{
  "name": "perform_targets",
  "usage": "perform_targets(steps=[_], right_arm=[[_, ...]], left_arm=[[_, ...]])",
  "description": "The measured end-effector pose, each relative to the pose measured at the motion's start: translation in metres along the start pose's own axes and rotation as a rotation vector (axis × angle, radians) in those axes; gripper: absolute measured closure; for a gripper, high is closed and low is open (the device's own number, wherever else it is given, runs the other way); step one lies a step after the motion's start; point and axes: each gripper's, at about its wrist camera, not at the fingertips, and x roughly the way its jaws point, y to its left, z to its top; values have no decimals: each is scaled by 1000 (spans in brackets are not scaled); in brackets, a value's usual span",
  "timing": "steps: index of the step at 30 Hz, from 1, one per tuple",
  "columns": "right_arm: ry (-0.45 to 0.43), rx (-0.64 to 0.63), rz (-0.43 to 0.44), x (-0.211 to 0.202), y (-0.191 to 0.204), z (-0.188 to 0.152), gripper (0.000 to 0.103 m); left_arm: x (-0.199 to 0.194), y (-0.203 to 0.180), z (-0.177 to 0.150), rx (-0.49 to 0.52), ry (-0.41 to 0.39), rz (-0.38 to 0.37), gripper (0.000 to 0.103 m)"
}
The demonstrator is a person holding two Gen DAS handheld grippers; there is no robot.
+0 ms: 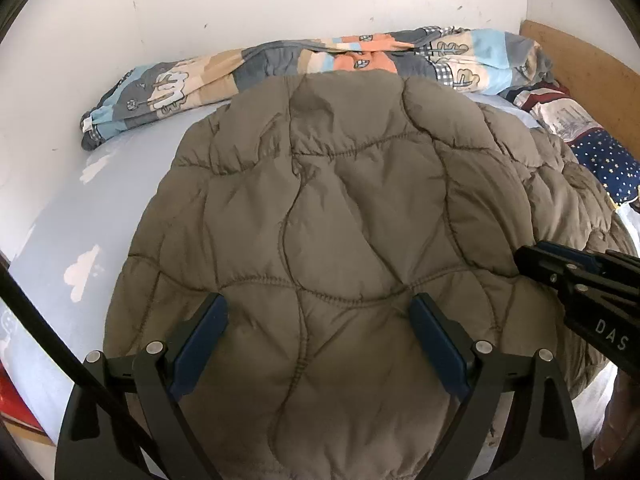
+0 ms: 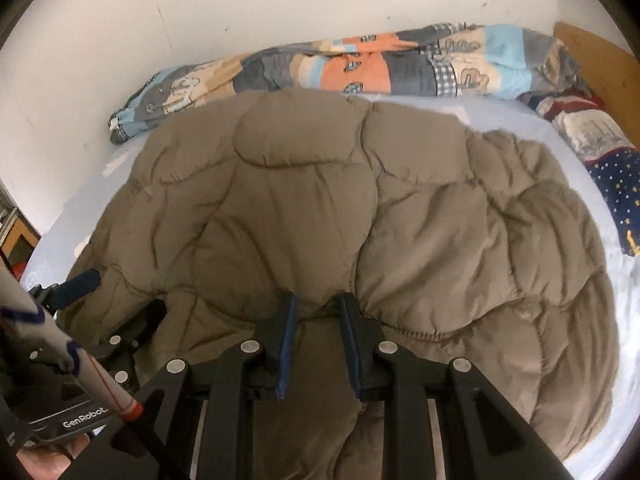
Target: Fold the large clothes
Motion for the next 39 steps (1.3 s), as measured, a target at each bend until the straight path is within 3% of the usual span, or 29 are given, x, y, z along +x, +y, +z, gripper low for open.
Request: perform_targets(steps=[5, 9, 14, 19, 21, 24, 31, 35, 39], right_arm=[[4, 14, 6, -2, -4, 1, 78], [-60, 108, 30, -33, -26, 1, 76], [-65, 234, -180, -65, -84, -23, 74], [-34, 302, -300, -88, -128, -59, 70], [-9, 332, -301, -87, -138, -71, 68], [21, 336, -291, -76, -143, -72, 67], [106, 403, -242, -43, -160, -75, 65], [66, 395, -279, -57, -151, -73, 65], [-53, 301, -269, -85, -123, -68, 63]], left_arm=[[-5, 1, 0, -9, -6, 5, 10], [-19, 5, -6, -13, -30, 9, 10], [-45, 21, -23, -20, -47, 37, 10], [-57, 42, -42, -48, -37, 109, 10], [-44, 52, -48, -76, 19, 131, 10], [-23, 62, -52, -120, 79, 97, 8], [-8, 62, -53, -113, 105, 96, 1], [-28, 62, -54, -125, 46, 110, 1], [-49, 59, -54, -109, -5, 129, 2]])
